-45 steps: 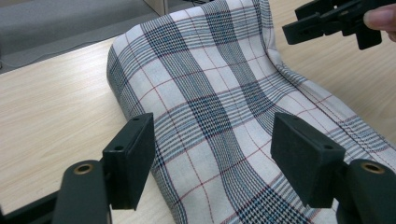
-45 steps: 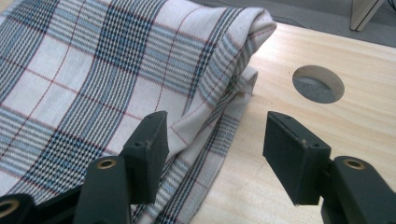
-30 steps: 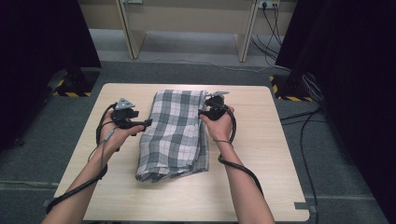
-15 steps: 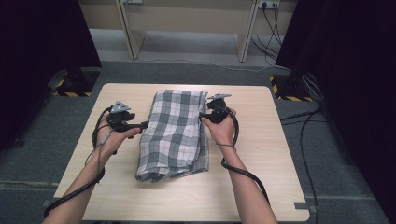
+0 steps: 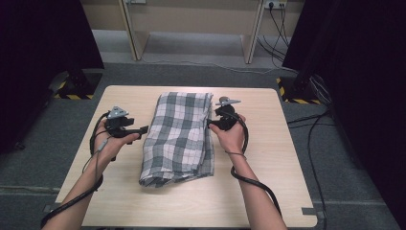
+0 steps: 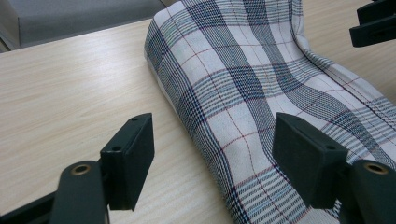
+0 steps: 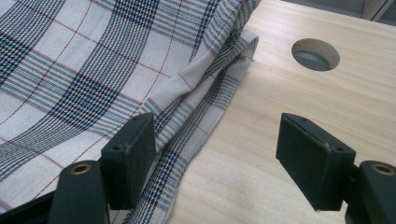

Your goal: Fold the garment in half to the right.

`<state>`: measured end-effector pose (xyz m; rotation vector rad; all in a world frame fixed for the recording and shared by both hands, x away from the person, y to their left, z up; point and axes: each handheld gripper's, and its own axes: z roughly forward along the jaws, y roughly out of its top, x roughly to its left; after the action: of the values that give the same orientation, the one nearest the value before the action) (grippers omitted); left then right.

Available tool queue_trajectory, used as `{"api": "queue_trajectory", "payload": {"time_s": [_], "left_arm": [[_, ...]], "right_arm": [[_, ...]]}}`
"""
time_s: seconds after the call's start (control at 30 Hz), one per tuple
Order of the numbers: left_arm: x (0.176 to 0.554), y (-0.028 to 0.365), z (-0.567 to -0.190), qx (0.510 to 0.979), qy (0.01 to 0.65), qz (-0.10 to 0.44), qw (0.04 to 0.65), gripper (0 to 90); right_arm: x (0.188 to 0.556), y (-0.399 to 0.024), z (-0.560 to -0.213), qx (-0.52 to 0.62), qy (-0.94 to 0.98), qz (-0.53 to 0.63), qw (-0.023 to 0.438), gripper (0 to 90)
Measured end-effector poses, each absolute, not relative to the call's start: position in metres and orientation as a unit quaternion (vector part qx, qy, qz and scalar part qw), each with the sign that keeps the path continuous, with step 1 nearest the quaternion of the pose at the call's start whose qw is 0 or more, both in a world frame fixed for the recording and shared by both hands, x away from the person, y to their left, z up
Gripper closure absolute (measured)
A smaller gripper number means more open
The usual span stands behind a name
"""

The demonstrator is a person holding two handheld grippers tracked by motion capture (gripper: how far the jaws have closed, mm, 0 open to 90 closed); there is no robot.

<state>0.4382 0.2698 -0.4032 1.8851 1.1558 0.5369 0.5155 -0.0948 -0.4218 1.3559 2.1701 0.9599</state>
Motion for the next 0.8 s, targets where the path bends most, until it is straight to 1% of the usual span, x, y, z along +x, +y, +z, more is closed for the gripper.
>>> {"api": "queue_trajectory", "payload": {"time_s": [0.33, 0.8], "left_arm": [[0.433, 0.278, -0.41, 0.742, 0.469, 0.213, 0.429, 30.0], [0.422, 0.289, -0.411, 0.735, 0.469, 0.224, 0.436, 29.9]], "right_arm": [[0.507, -0.104, -0.417, 0.482, 0.777, 0.349, 0.205, 27.9], [0.493, -0.131, -0.422, 0.491, 0.771, 0.348, 0.21, 27.7]]}}
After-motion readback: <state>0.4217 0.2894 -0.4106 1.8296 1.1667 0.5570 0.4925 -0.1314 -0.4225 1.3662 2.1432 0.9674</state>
